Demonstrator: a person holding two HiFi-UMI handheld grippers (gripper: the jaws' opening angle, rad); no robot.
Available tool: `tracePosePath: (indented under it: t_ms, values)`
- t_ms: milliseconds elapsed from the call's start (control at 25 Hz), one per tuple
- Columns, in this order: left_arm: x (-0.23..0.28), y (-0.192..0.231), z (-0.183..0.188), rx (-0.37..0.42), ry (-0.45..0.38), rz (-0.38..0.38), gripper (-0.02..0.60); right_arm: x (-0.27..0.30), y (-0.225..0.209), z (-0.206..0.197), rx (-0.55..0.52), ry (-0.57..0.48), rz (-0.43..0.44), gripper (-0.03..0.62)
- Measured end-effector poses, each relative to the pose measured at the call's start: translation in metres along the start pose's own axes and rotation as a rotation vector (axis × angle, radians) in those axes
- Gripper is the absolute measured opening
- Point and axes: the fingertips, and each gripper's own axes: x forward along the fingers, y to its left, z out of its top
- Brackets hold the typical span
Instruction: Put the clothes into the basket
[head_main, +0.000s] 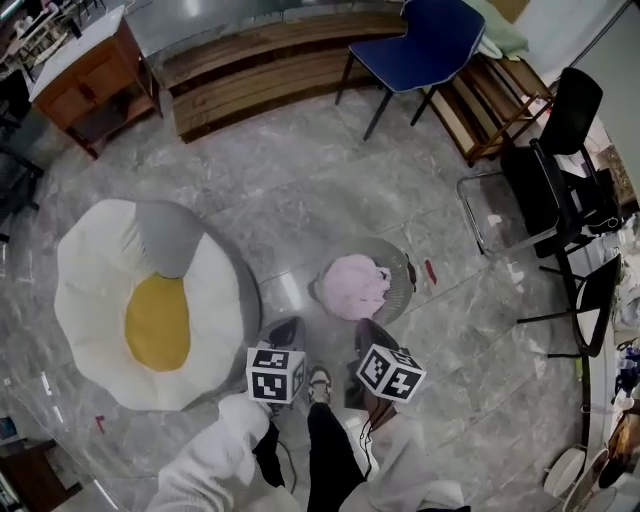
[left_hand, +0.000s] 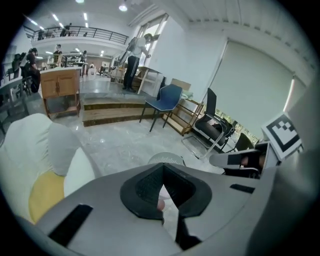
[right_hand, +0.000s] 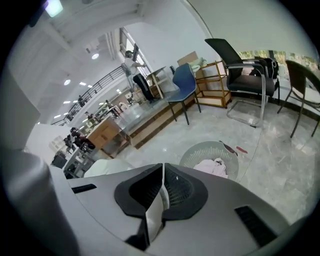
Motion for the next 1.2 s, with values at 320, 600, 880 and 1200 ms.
tracePosePath:
  t_ms: [320, 600, 880, 1200]
  values:
    - [-0.093, -0.005, 0.052, 0.042, -0.034, 0.026, 0.003, -0.097, 0.055, 0.041, -0.19, -0.081, -0.057, 0.031]
    - [-0.154, -0.023, 0.078, -0.118, -0.113, -0.017, 0.003, -0.172, 0.053, 0.061, -0.109, -0.166, -0.129, 0.031]
    - [-0.18, -0.037, 0.108, -0.065, -0.171, -0.069, 0.003, -0.214, 0.066, 0.099, -0.101, -0.273, -0.148, 0.031]
    - [-0.185, -0.045, 0.122, -0.032, -0.186, -0.094, 0.003, -0.226, 0.077, 0.091, -0.092, -0.275, -0.144, 0.029]
